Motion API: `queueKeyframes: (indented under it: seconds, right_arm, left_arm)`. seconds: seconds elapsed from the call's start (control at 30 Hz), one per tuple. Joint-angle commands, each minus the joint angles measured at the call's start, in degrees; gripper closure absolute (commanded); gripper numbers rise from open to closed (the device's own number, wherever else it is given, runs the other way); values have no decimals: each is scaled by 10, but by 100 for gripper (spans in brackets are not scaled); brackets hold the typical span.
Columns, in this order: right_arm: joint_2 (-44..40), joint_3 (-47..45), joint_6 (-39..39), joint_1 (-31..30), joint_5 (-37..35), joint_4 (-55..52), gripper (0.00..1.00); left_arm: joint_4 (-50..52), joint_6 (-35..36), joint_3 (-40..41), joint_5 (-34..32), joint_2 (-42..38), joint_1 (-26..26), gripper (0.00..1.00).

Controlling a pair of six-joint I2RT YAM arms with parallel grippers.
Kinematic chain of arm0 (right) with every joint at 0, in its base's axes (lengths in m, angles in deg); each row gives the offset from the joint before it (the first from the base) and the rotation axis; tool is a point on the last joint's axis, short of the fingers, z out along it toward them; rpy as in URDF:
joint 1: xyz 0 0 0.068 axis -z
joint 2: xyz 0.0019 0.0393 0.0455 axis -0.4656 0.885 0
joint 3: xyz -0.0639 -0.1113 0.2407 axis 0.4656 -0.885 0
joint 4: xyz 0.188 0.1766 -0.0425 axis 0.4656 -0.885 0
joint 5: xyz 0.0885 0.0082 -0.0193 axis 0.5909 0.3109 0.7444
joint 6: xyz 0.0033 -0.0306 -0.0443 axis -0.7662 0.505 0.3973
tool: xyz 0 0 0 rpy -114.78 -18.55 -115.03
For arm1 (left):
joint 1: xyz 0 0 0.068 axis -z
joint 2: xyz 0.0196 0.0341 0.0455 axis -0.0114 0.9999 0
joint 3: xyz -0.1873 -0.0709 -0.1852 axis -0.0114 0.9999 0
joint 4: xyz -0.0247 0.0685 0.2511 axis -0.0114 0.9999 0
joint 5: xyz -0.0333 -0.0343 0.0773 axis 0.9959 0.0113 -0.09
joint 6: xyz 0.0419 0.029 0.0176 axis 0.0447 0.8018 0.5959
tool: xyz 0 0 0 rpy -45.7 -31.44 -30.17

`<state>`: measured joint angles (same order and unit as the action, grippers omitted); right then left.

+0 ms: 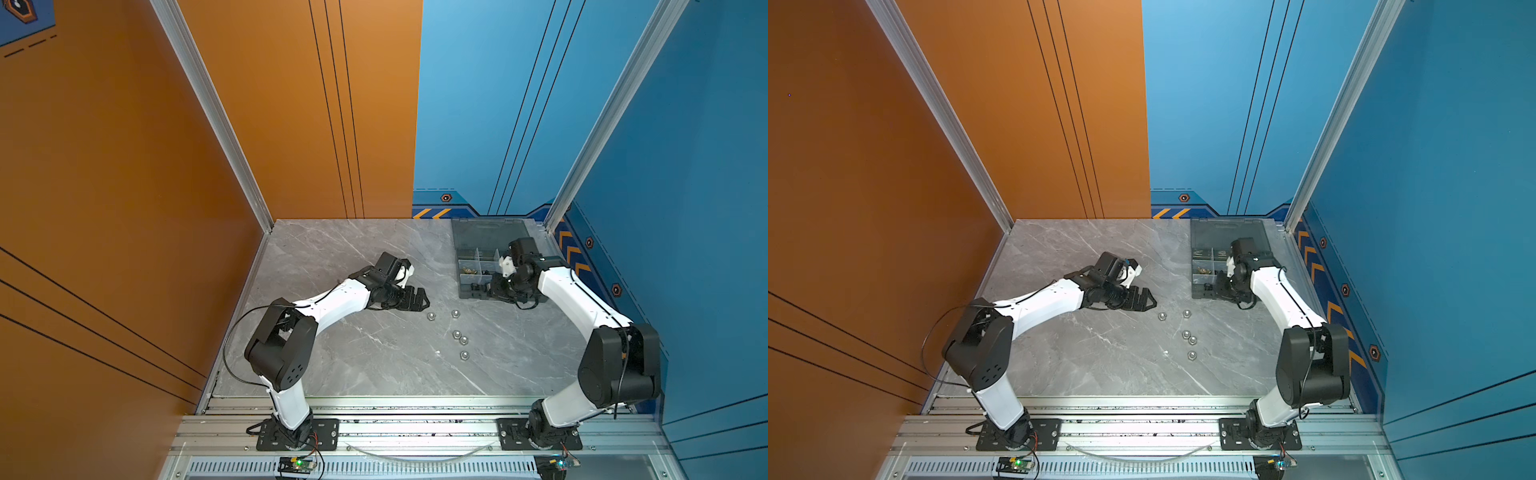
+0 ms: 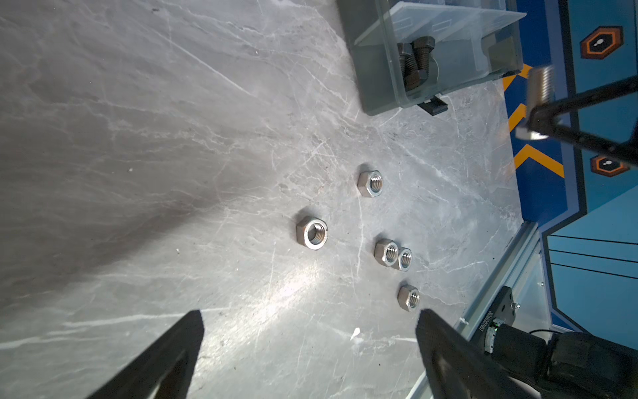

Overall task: Sort the screws and nuts into containers
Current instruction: Place the screw into the container.

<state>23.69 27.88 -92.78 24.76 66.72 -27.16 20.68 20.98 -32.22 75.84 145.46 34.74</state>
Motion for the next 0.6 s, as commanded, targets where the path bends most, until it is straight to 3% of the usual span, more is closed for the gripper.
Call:
queueKeyframes:
  seconds: [0.0, 0.17, 0.57]
  right_arm:
    - [-3, 25, -24, 46, -21, -19, 100]
    - [34, 52, -26, 89, -44, -19, 100]
    - [135, 118, -20, 97, -82, -16, 100]
  left_arm:
    - [4, 4, 3, 14, -18, -6, 2]
    - [4, 4, 4, 14, -18, -6, 2]
    - [4, 4, 2, 15, -18, -5, 2]
